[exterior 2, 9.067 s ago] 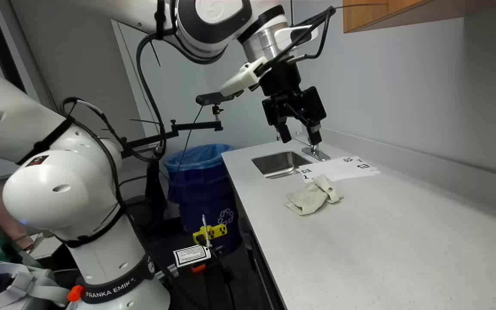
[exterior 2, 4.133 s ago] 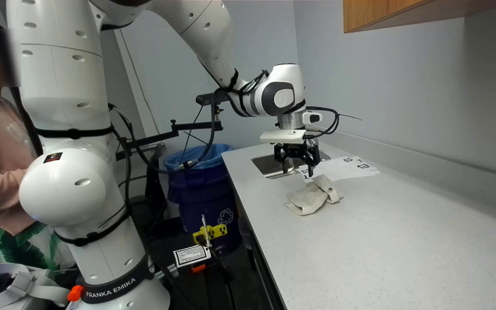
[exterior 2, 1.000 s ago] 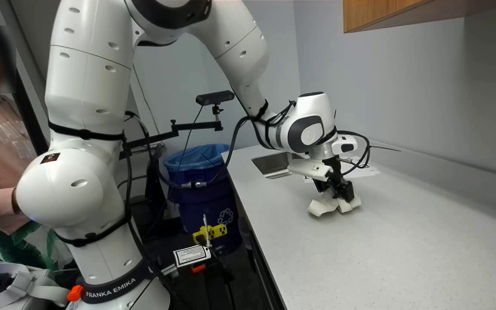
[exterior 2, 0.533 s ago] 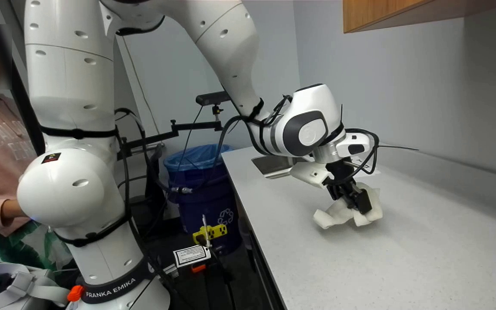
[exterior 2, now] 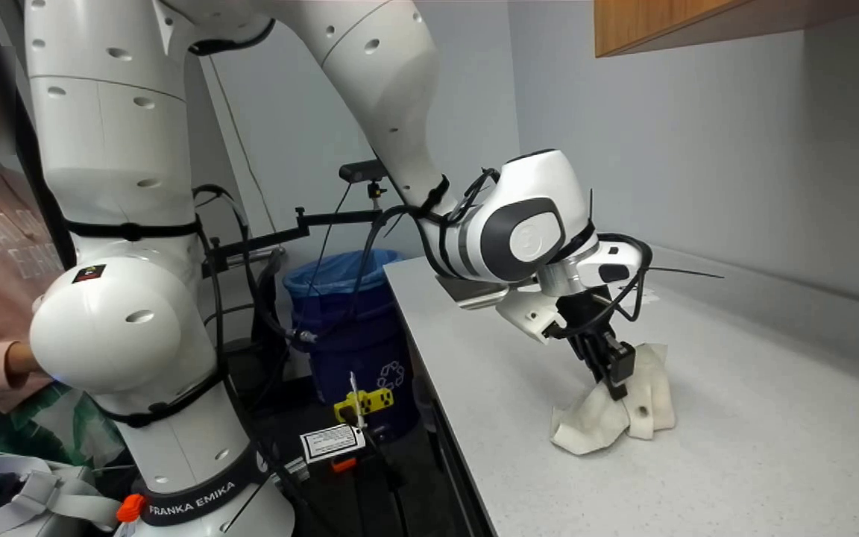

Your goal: Move the towel to the right then wipe the countertop

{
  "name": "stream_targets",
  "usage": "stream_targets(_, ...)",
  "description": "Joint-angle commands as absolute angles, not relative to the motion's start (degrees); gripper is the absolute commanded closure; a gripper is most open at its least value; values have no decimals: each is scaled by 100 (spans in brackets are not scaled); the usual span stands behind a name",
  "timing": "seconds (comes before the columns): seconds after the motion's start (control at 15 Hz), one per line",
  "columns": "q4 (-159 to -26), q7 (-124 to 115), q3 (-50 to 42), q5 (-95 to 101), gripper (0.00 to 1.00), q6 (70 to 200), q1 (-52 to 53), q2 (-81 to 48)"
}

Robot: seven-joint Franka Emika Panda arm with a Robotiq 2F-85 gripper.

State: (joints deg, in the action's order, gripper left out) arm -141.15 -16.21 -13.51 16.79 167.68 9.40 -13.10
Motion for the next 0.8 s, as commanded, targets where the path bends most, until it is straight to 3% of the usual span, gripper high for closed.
stream_targets(0.0,-14341,-1959,-1454,1959,36,16934,1038,-1007)
stream_targets(0.33,-14377,-2355,-1581,2368,1,16936,1203,-735)
stream_targets(0.73,-14460,-2985,-1510,2850,0,16836,1329,-269)
